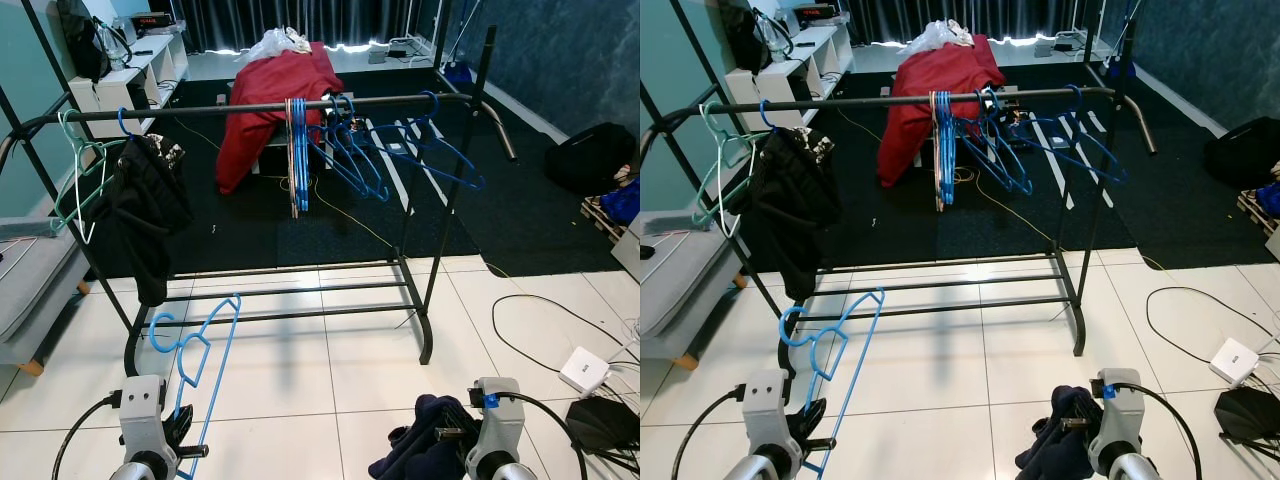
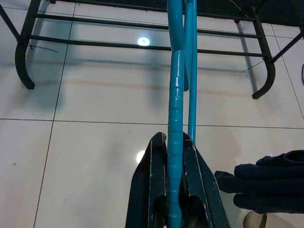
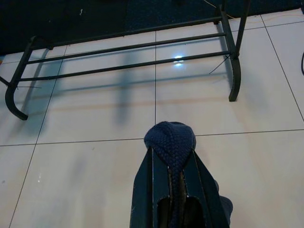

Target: Hang hanger

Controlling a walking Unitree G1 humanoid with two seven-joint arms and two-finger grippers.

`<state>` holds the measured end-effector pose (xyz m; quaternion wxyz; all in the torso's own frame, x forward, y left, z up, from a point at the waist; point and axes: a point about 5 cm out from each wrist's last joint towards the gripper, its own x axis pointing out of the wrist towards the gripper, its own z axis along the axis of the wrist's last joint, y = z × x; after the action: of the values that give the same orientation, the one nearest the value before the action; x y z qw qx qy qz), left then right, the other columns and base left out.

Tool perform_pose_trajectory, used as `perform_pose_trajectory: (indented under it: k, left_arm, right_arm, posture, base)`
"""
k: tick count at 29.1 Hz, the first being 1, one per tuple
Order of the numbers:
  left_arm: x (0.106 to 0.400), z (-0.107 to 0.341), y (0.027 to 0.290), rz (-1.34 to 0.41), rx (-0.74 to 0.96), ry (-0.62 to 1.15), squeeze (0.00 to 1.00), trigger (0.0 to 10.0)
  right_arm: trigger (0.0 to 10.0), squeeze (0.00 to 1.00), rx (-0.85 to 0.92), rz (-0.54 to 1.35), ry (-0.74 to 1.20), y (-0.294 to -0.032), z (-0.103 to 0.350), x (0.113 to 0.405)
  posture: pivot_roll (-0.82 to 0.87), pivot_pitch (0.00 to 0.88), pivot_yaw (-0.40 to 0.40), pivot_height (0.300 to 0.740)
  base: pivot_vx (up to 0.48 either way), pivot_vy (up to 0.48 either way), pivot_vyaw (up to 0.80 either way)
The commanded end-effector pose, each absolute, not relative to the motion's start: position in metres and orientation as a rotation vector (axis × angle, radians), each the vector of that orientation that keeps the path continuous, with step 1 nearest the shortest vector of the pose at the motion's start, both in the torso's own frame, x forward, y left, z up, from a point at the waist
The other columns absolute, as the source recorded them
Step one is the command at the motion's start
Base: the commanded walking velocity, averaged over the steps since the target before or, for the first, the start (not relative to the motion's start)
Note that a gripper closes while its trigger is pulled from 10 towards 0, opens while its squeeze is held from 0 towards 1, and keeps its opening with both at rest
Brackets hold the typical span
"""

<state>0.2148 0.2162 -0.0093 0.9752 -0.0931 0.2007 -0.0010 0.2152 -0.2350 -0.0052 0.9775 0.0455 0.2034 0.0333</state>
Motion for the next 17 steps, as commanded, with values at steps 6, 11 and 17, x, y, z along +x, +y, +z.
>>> perform_pose_trajectory:
  k: [6,11,17]
  left_arm:
    - [0.2150,-0.0097,0.2173,0.004,-0.195,0.411,0.00,10.0]
    - [0.2151,-0.0097,0.2175,0.005,-0.194,0.411,0.00,10.0]
    - [0.2147,-0.0101,0.2176,0.004,-0.194,0.412,0.00,10.0]
  right_arm:
    - [10.0,0.00,0.102,0.064,0.395,-0.2346,-0.0018,0.2193]
    - [10.0,0.00,0.102,0.064,0.395,-0.2344,-0.0018,0.2194]
    - [10.0,0.00,0.102,0.064,0.396,-0.2343,-0.0022,0.2190]
  posture:
    - [-0.01,0.079,0.027,0.735]
    - [-0.01,0.079,0.027,0.735]
    - [-0.01,0.075,0.028,0.735]
  base:
    - [0.000,0.000,0.00]
    - [0.000,0.000,0.00]
    - [0.000,0.000,0.00]
